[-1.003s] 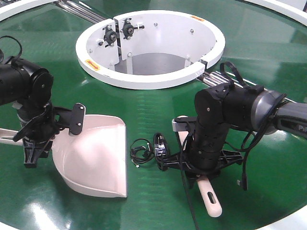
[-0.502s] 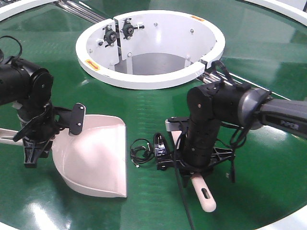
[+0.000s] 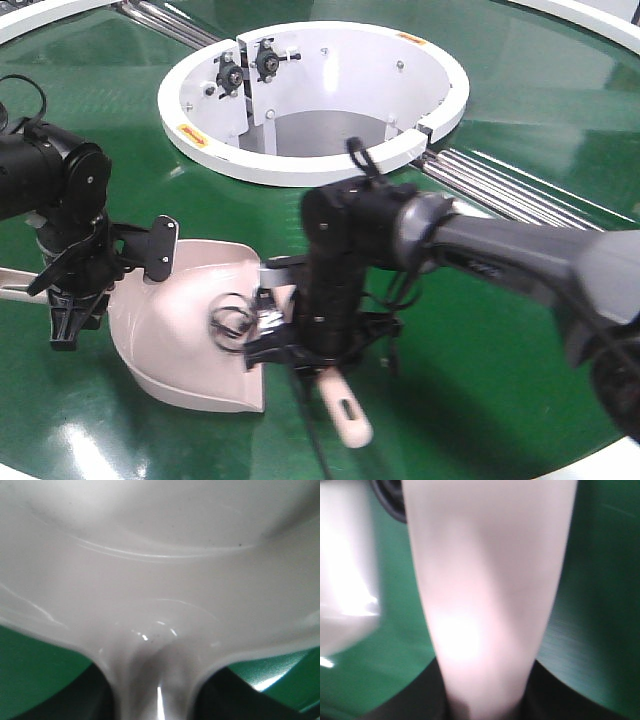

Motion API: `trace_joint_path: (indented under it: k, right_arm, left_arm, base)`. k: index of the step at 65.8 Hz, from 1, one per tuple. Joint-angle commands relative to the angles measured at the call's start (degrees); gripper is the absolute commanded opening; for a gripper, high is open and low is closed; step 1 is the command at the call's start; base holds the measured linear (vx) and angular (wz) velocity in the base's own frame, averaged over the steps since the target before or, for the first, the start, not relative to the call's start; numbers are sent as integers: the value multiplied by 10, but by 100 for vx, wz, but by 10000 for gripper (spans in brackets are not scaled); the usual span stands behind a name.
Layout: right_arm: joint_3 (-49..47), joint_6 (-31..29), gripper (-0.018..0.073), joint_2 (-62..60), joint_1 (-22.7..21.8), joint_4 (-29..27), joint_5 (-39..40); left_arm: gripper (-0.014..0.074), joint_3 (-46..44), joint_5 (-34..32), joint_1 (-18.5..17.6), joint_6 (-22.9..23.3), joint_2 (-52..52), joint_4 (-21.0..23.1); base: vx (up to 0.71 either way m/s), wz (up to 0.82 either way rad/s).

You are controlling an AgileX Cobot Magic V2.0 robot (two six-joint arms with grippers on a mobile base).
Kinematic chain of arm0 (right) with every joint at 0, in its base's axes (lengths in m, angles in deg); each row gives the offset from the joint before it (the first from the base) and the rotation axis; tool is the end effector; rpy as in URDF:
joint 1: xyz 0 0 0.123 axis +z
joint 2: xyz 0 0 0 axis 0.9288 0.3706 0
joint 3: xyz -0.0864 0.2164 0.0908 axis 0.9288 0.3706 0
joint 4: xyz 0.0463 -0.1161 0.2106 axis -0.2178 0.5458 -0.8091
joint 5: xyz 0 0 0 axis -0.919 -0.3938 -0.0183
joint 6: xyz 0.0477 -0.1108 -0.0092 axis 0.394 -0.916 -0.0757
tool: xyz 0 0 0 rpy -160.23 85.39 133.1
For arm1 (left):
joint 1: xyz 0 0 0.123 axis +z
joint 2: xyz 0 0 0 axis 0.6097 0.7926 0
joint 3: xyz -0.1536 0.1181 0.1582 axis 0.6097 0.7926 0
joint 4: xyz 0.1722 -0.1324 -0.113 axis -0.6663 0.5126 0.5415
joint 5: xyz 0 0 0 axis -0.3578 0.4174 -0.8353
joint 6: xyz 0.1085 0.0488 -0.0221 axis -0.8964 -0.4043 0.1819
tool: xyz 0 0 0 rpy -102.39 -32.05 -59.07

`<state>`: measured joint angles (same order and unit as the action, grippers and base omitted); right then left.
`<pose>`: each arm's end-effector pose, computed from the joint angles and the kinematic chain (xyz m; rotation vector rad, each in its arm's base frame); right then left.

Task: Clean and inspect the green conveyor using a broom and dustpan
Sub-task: 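Sweep the black cable with the brush into the held dustpan, then carry the brush back and lower it onto the belt with the right gripper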

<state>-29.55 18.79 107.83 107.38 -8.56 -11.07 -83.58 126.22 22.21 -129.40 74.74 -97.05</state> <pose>0.2837 0.2570 0.1184 0.4955 -2.9608 -0.1773 0.3308 -0.0641 0.1551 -2.0738 -2.2306 -0.3050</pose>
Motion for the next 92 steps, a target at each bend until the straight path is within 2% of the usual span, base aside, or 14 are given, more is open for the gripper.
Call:
trace_joint_path:
  k: [1, 10, 21, 39, 49, 61, 74, 80, 92]
  right_arm:
    - [-68, -29, -4, -6, 32, -48, -12]
    - [-144, -34, -4, 19, 58, -57, -26]
    - [-186, -28, -4, 27, 63, -38, -45]
    - [-185, -10, -4, 18, 47, 19, -45]
    - [-177, -18, -4, -10, 20, 43, -45]
    - [-106, -56, -4, -70, -54, 46, -45]
    - [-10, -102, -4, -140, -157, 47, -32]
    - [32, -105, -4, -163, -204, 63, -25]
    - [102, -131, -4, -183, -259, 78, -3]
  left_arm:
    - [-6, -17, -4, -3, 5, -27, -1]
    - [-6, -17, -4, -3, 5, -27, -1]
    - [-6, -17, -4, -3, 5, -27, -1]
    - [-6, -17, -4, -3, 5, -27, -1]
    - [-6, -17, -4, -3, 5, -27, -1]
    - [-6, -17, -4, -3, 5, -27, -1]
    - [-6, -17, -4, -3, 5, -27, -1]
    - [-6, -17, -4, -3, 5, -27, -1]
    - [-6, -17, -4, -3, 5, -27, -1]
  base:
    - [0, 0]
    - [0, 0]
    - [0, 0]
    - [0, 0]
    - [0, 0]
    - [0, 0]
    - [0, 0]
    - [0, 0]
    - [0, 0]
